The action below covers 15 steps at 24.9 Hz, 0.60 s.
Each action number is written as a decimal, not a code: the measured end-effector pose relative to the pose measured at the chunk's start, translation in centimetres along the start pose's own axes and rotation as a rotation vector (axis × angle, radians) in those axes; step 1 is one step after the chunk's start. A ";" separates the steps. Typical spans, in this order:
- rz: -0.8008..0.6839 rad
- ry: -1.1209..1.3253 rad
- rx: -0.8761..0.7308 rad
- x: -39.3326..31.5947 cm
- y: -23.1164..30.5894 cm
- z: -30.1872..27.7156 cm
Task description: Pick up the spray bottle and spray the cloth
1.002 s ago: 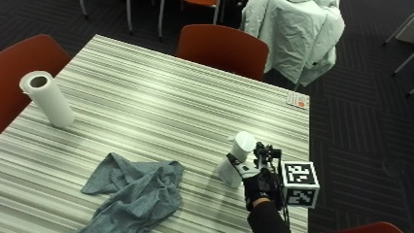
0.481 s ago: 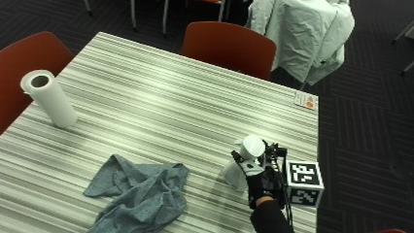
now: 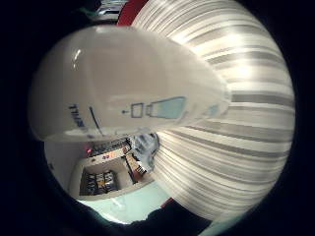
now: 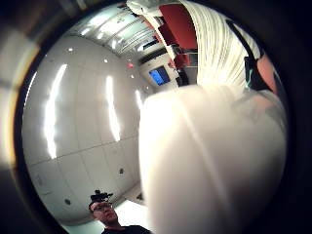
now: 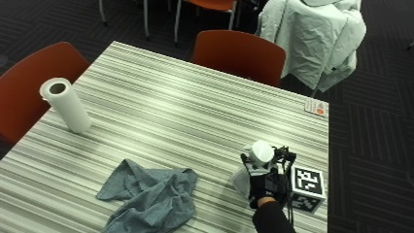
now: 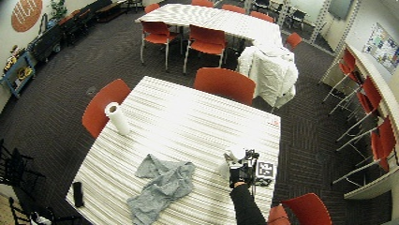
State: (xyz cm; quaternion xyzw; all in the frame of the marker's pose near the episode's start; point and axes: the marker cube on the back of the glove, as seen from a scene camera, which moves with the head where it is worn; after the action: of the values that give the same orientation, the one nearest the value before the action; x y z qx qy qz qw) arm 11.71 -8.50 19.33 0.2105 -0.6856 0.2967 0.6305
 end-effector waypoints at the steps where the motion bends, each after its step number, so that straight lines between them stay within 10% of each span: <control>1: 0.001 -0.004 0.014 -0.1 0.1 0.1; 15: -0.032 0.019 0.059 -2.3 -1.1 -0.2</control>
State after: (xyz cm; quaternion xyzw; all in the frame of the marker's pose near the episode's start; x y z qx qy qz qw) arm 12.85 -9.35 17.17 0.2371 -0.6670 0.3089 0.6351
